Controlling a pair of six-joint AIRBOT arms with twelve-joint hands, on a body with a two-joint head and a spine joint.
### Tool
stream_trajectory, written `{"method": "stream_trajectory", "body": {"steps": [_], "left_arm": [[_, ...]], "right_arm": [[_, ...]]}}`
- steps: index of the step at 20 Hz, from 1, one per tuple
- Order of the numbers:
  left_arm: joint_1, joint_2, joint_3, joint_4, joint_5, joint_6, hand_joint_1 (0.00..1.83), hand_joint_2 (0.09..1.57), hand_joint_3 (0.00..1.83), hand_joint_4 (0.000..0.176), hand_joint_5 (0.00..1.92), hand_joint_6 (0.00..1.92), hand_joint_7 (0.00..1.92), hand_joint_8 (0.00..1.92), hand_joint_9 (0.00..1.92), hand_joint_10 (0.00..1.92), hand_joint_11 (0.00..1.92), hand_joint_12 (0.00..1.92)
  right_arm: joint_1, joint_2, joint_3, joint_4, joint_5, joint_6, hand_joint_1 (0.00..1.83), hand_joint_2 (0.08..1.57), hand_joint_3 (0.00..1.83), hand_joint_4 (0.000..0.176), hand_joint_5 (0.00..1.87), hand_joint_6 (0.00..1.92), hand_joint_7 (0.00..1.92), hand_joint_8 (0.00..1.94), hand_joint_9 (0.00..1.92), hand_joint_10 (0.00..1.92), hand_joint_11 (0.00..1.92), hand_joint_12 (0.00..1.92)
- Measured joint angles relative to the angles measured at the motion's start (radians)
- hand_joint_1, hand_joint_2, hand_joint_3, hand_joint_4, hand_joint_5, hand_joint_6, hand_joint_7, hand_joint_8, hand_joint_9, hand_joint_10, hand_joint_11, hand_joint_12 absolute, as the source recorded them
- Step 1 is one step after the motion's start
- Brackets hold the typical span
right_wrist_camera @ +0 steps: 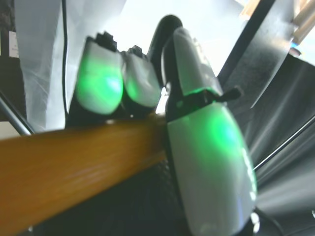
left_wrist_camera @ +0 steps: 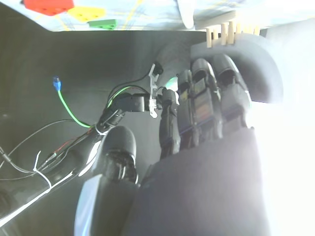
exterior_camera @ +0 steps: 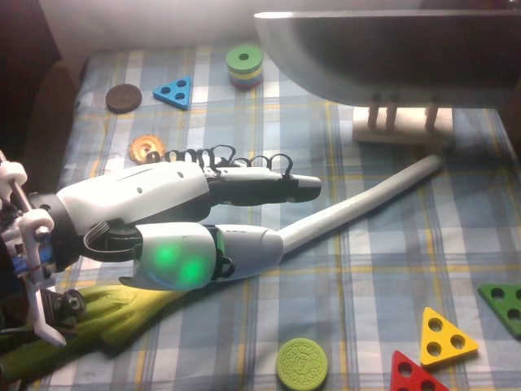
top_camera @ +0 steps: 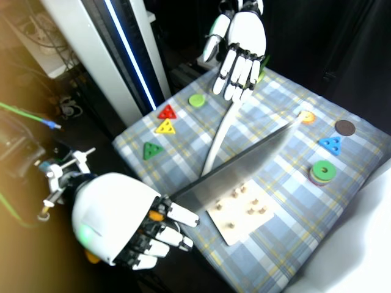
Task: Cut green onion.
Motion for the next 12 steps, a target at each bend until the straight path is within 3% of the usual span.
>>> {"method": "stream_trajectory", "body": {"steps": [2, 3, 4, 5, 6, 7, 8, 9, 10, 11, 12], "left_arm": [[0.000, 0.000, 0.000, -0.001, 0.000, 0.000, 0.00, 1.42, 0.00, 0.116, 0.31, 0.00, 0.33, 0.00, 0.30, 0.00, 0.00, 0.50], [0.000, 0.000, 0.000, -0.005, -0.001, 0.000, 0.00, 1.42, 0.00, 0.120, 0.27, 0.00, 0.30, 0.00, 0.26, 0.00, 0.00, 0.40], [0.000, 0.000, 0.000, -0.008, -0.004, 0.000, 0.00, 1.43, 0.00, 0.119, 0.28, 0.01, 0.31, 0.00, 0.27, 0.00, 0.00, 0.36], [0.000, 0.000, 0.000, -0.010, -0.006, 0.000, 0.00, 1.43, 0.00, 0.119, 0.28, 0.01, 0.31, 0.00, 0.27, 0.00, 0.00, 0.36], [0.001, 0.004, 0.000, -0.013, -0.012, 0.000, 0.00, 1.45, 0.00, 0.112, 0.32, 0.01, 0.33, 0.00, 0.26, 0.00, 0.00, 0.44], [0.001, 0.013, -0.001, -0.013, -0.019, 0.000, 0.00, 1.45, 0.00, 0.115, 0.32, 0.00, 0.33, 0.00, 0.25, 0.00, 0.00, 0.43], [0.001, 0.030, -0.001, -0.020, -0.032, 0.000, 0.00, 1.44, 0.00, 0.120, 0.32, 0.00, 0.33, 0.00, 0.25, 0.00, 0.00, 0.44], [0.001, 0.051, -0.003, -0.038, -0.051, 0.000, 0.09, 1.43, 0.00, 0.126, 0.36, 0.01, 0.36, 0.01, 0.26, 0.00, 0.00, 0.54], [0.002, 0.074, -0.003, -0.056, -0.075, 0.000, 0.12, 1.42, 0.00, 0.128, 0.37, 0.01, 0.36, 0.00, 0.27, 0.01, 0.00, 0.54], [0.005, 0.095, -0.003, -0.075, -0.102, 0.000, 0.07, 1.44, 0.00, 0.131, 0.38, 0.00, 0.35, 0.00, 0.26, 0.00, 0.00, 0.43], [0.009, 0.121, -0.003, -0.115, -0.145, 0.004, 0.04, 1.47, 0.01, 0.137, 0.34, 0.00, 0.29, 0.00, 0.22, 0.00, 0.00, 0.55]], "right_arm": [[0.000, -0.016, 0.017, 0.005, -0.026, 0.000, 1.36, 1.23, 0.00, 0.174, 0.84, 1.92, 1.12, 1.94, 1.30, 1.92, 1.40, 1.92], [0.000, -0.024, 0.025, 0.021, -0.048, 0.004, 1.26, 1.23, 0.00, 0.154, 0.78, 1.92, 1.02, 1.94, 1.19, 1.92, 1.30, 1.92], [0.000, -0.024, 0.025, 0.024, -0.055, 0.004, 0.98, 1.23, 0.00, 0.084, 0.75, 1.46, 0.76, 1.75, 0.83, 1.89, 0.89, 1.92], [0.000, -0.024, 0.025, 0.024, -0.055, 0.004, 0.98, 1.23, 0.00, 0.084, 0.75, 1.46, 0.76, 1.75, 0.83, 1.89, 0.89, 1.92], [0.000, -0.024, 0.025, 0.024, -0.056, 0.004, 0.84, 1.11, 0.00, 0.000, 0.53, 0.70, 0.68, 1.41, 0.71, 1.62, 0.69, 1.90], [0.000, -0.024, 0.024, 0.026, -0.055, 0.001, 0.73, 1.05, 0.00, 0.000, 0.40, 0.25, 0.58, 0.91, 0.57, 1.21, 0.45, 1.67], [0.000, -0.023, 0.023, 0.039, -0.054, 0.005, 0.68, 1.01, 0.00, 0.010, 0.28, 0.06, 0.49, 0.50, 0.48, 0.82, 0.27, 1.46], [0.000, -0.012, 0.004, 0.046, -0.047, 0.013, 0.71, 0.95, 0.00, 0.033, 0.07, 0.01, 0.33, 0.15, 0.33, 0.39, 0.05, 1.25], [0.000, 0.006, -0.022, 0.039, -0.026, 0.018, 0.72, 0.90, 0.00, 0.072, 0.01, 0.00, 0.25, 0.04, 0.27, 0.15, 0.01, 1.04], [0.000, 0.023, -0.044, 0.025, 0.004, 0.018, 0.69, 0.86, 0.00, 0.136, 0.00, 0.00, 0.16, 0.01, 0.20, 0.05, 0.00, 0.97], [0.000, 0.049, -0.074, 0.003, 0.060, 0.018, 0.71, 0.84, 0.00, 0.168, 0.00, 0.00, 0.03, 0.00, 0.04, 0.02, 0.00, 0.66]]}}
